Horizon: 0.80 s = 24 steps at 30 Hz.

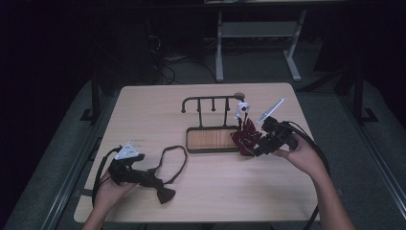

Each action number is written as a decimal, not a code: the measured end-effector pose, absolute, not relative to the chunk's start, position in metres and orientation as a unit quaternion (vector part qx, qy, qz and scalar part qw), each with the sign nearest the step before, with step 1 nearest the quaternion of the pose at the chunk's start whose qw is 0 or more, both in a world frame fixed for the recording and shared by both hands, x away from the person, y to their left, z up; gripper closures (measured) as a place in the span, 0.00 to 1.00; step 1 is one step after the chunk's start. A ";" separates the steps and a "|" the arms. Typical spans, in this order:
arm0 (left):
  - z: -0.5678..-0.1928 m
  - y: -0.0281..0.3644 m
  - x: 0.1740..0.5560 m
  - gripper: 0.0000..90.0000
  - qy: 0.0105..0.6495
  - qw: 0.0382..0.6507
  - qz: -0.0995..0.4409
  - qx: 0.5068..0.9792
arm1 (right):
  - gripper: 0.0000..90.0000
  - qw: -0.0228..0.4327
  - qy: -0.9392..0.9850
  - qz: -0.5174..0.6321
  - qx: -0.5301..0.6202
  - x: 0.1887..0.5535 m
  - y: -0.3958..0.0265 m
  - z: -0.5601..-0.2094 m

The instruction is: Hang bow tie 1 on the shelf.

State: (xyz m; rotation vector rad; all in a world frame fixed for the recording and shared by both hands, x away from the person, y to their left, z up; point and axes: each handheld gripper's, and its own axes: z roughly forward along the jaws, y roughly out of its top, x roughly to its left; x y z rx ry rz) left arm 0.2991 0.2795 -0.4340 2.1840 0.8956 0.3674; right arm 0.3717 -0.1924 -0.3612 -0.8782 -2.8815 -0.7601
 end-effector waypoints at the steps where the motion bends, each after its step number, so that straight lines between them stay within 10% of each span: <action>1: -0.434 0.280 0.299 0.27 0.349 0.368 0.142 0.850 | 0.54 0.019 -0.927 -0.246 -0.284 0.371 -0.193 -0.362; 24: -0.427 0.276 0.301 0.26 0.350 0.377 0.123 0.849 | 0.50 0.020 -0.921 -0.255 -0.295 0.351 -0.196 -0.391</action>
